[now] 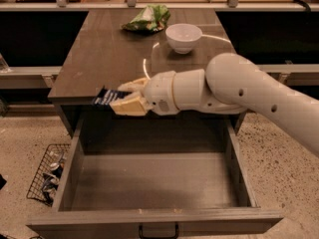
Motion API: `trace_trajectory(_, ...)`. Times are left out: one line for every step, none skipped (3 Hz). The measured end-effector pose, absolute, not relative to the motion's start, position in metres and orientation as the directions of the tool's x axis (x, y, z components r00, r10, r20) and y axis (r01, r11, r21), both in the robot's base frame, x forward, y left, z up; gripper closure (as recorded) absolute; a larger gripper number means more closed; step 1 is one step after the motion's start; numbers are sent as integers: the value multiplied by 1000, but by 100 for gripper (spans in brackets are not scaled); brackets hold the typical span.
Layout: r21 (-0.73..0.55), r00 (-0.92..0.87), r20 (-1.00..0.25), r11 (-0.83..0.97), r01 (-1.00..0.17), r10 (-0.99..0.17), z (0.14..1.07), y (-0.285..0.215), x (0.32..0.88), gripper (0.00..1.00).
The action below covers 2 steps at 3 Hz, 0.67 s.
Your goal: Place rxbar blueberry into top drawer
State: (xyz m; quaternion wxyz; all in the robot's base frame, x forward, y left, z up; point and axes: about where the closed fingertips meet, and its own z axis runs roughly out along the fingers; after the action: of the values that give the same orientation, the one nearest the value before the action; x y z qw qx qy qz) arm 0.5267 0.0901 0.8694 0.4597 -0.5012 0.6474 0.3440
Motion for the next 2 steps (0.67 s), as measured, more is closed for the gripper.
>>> trace_trajectory(127, -199, -915, 218, -968, -350, 819, 75, 500, 100)
trace_trajectory(127, -199, -915, 218, -968, -350, 819, 75, 500, 100)
